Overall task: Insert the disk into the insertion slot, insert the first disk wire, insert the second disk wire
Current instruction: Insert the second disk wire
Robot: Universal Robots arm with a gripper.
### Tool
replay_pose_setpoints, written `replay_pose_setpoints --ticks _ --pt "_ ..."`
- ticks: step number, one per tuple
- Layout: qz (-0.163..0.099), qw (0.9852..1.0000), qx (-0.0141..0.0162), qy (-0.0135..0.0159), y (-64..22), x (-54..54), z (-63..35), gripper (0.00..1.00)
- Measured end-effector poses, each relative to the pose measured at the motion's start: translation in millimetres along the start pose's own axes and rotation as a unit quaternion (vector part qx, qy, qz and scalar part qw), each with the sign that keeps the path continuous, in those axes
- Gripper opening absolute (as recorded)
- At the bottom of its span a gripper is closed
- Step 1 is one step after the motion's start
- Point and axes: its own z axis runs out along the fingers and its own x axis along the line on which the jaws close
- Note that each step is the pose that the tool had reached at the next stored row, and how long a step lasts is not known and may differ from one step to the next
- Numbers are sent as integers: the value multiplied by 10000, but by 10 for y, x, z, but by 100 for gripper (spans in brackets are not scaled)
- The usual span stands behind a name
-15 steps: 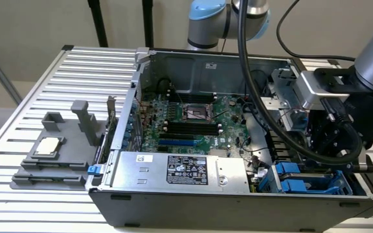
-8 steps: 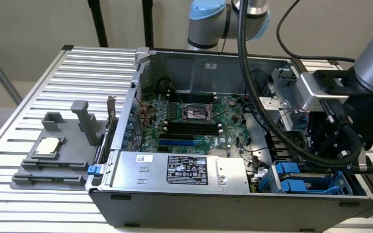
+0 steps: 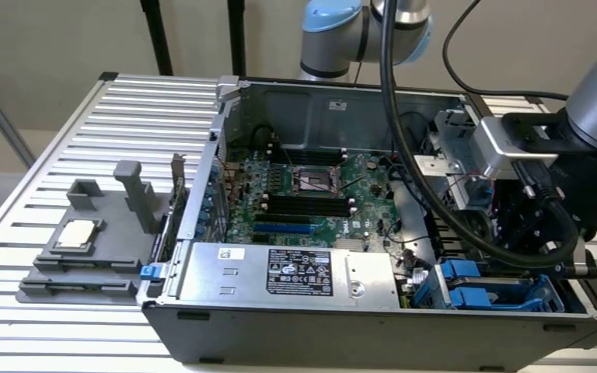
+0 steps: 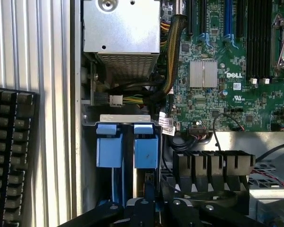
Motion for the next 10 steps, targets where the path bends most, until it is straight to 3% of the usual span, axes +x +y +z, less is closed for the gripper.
replay_pose_setpoints --ticks 7,10 --pt "0 10000 3 0 -1 18 -1 17" --pt "0 10000 31 -4 2 20 10 17"
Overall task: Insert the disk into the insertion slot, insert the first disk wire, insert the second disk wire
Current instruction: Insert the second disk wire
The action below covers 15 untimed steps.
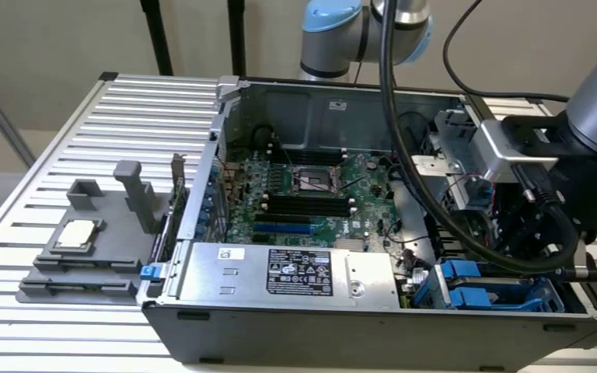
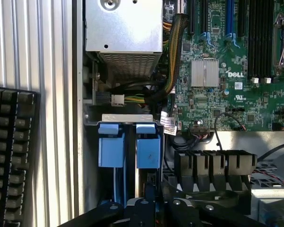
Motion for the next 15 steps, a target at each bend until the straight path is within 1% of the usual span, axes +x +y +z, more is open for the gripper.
replay_pose_setpoints --ticks 4,7,11,13,14,15 --pt "-3 10000 56 -9 1 1 27 17" --pt "-3 10000 79 -8 2 2 45 17" --pt "-7 10000 89 -13 -3 2 53 18" --pt "-6 10000 86 -18 -1 6 39 18" --pt "-4 10000 86 -18 3 11 20 25" --pt "-5 10000 86 -14 9 16 -7 25"
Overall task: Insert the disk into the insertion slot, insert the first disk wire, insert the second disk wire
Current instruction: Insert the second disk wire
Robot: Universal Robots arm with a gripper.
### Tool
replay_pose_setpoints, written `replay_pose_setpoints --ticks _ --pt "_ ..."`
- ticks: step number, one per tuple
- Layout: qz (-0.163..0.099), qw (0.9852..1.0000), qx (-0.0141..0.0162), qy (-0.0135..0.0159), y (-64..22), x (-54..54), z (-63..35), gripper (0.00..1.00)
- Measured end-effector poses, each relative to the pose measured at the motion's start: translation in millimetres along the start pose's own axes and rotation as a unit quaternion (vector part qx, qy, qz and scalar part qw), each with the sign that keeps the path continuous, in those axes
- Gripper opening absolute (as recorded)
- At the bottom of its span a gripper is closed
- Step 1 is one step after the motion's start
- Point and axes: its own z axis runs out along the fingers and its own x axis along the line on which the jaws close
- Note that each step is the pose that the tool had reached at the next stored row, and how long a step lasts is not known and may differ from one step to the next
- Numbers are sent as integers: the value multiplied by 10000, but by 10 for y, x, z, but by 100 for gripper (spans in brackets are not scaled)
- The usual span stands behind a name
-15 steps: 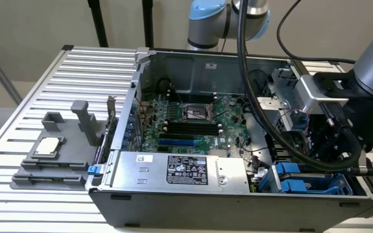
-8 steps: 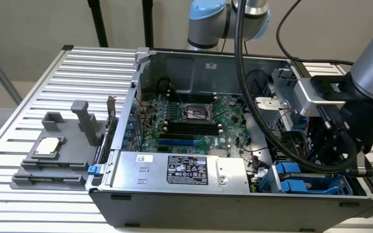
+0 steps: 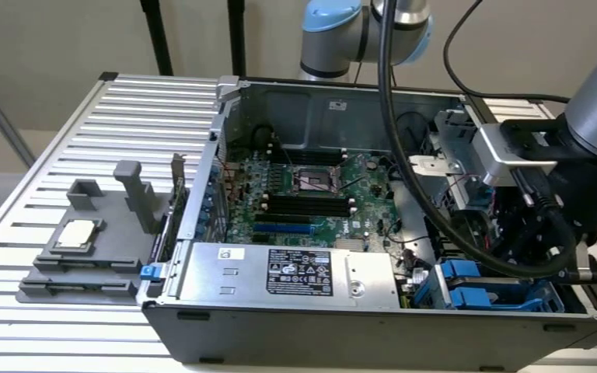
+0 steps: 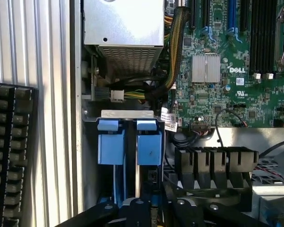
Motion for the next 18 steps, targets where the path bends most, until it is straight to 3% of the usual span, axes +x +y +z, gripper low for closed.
replay_pose_setpoints --ticks 4,6,9,12,18 --pt "-5 10000 5 -3 77 25 -80 22" --pt "-8 10000 10 -3 126 37 -113 11" --pt "-14 10000 20 -4 199 46 -156 11" --pt "-17 10000 23 -18 204 46 -156 11" --pt "-17 10000 22 -17 204 46 -157 11"
